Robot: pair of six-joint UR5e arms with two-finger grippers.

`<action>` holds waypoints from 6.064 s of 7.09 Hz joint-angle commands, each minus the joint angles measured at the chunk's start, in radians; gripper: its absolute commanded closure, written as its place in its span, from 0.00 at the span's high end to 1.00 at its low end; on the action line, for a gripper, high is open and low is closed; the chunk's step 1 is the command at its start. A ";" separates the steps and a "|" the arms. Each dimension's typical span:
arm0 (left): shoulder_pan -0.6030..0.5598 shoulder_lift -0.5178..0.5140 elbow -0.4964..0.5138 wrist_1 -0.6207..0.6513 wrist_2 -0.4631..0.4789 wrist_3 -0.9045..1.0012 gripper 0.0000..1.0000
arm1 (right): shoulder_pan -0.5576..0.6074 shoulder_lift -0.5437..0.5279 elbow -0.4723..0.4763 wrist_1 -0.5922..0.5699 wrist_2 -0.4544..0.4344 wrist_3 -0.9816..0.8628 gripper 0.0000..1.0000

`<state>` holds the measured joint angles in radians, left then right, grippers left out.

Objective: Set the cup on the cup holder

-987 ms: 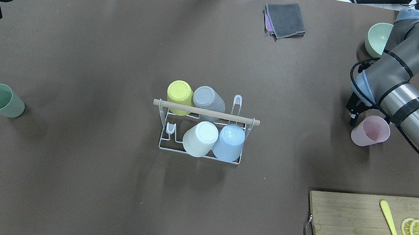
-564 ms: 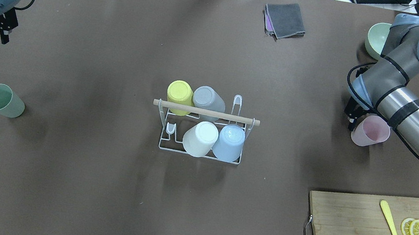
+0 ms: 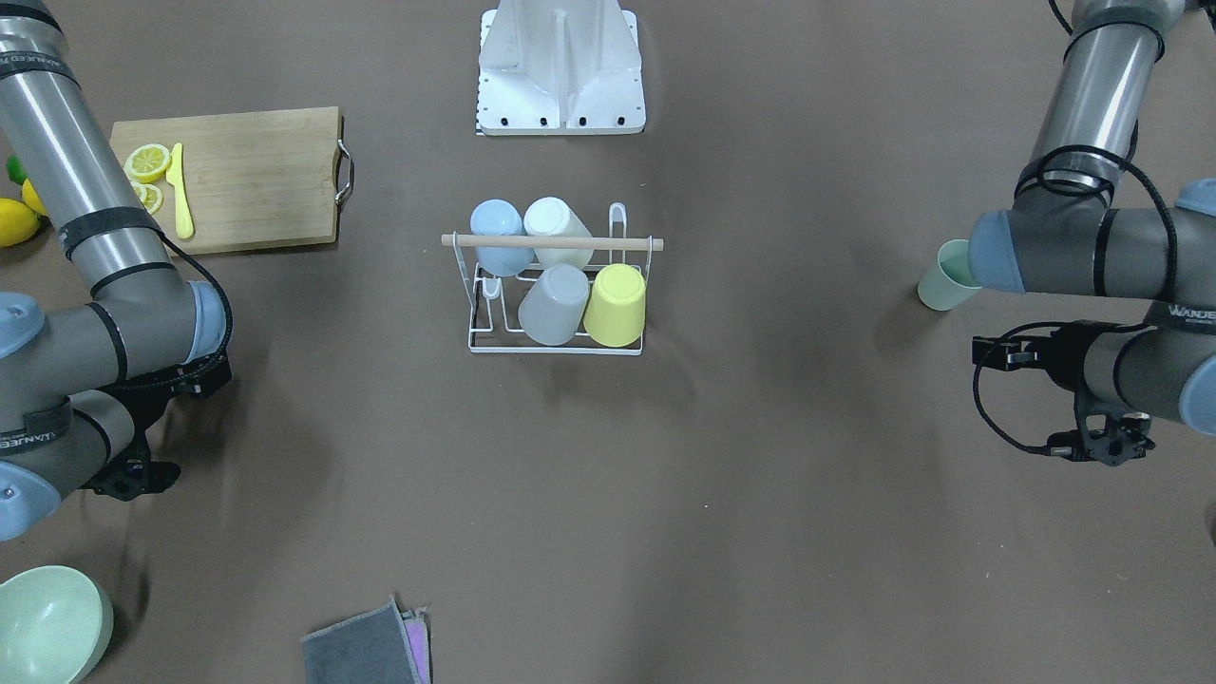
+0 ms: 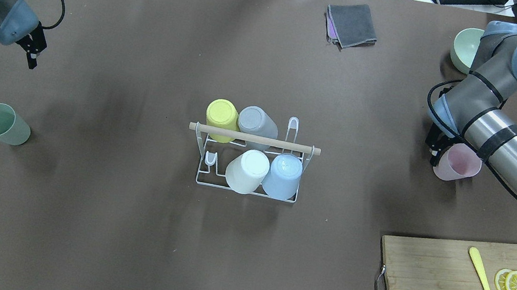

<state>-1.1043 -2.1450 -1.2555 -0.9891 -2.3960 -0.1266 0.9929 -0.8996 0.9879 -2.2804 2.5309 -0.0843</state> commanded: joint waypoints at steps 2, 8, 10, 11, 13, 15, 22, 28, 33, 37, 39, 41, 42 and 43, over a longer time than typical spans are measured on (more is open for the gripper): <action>0.033 0.013 0.008 0.074 -0.029 0.001 0.97 | -0.003 0.001 0.000 -0.002 0.008 -0.002 0.25; 0.109 0.068 0.008 0.082 -0.057 0.001 0.97 | 0.156 -0.008 0.147 0.062 0.162 -0.327 0.25; 0.127 0.091 0.004 0.081 -0.057 0.001 0.97 | 0.177 -0.039 0.149 0.259 0.315 -0.341 0.25; 0.138 0.103 -0.001 0.081 -0.058 0.001 0.97 | 0.200 -0.054 0.149 0.362 0.447 -0.344 0.25; 0.162 0.114 -0.002 0.081 -0.107 -0.001 0.81 | 0.214 -0.064 0.146 0.526 0.679 -0.360 0.25; 0.172 0.119 -0.004 0.081 -0.121 -0.004 0.53 | 0.214 -0.090 0.140 0.542 0.902 -0.697 0.29; 0.017 0.103 -0.090 -0.041 -0.192 -0.060 0.00 | 0.093 -0.140 0.115 0.576 1.488 -1.759 0.26; -0.084 0.074 -0.076 -0.960 0.104 -0.785 0.00 | -0.128 0.002 -0.006 0.584 1.637 -2.155 0.28; -0.098 0.089 -0.151 -1.685 0.493 -1.058 0.00 | -0.216 0.022 -0.003 0.584 1.651 -2.189 0.28; 0.090 0.186 -0.302 -2.083 0.901 -1.039 0.00 | -0.269 0.004 0.032 0.585 1.661 -2.192 0.28; 0.203 0.191 -0.456 -2.083 1.009 -0.963 0.00 | -0.286 -0.007 0.034 0.585 1.665 -2.203 0.29; 0.427 0.186 -0.487 -2.111 1.238 -0.775 0.00 | -0.284 -0.015 0.038 0.585 1.665 -2.206 0.33; 0.507 0.186 -0.483 -2.113 1.311 -0.725 0.00 | -0.278 -0.013 0.040 0.587 1.663 -2.206 0.43; 0.571 0.186 -0.478 -2.111 1.365 -0.717 0.00 | -0.274 -0.015 0.038 0.585 1.665 -2.204 0.99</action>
<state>-0.6149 -1.9584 -1.7360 -3.0989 -1.1057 -0.8741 0.7143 -0.9131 1.0267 -1.6943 4.1946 -2.2897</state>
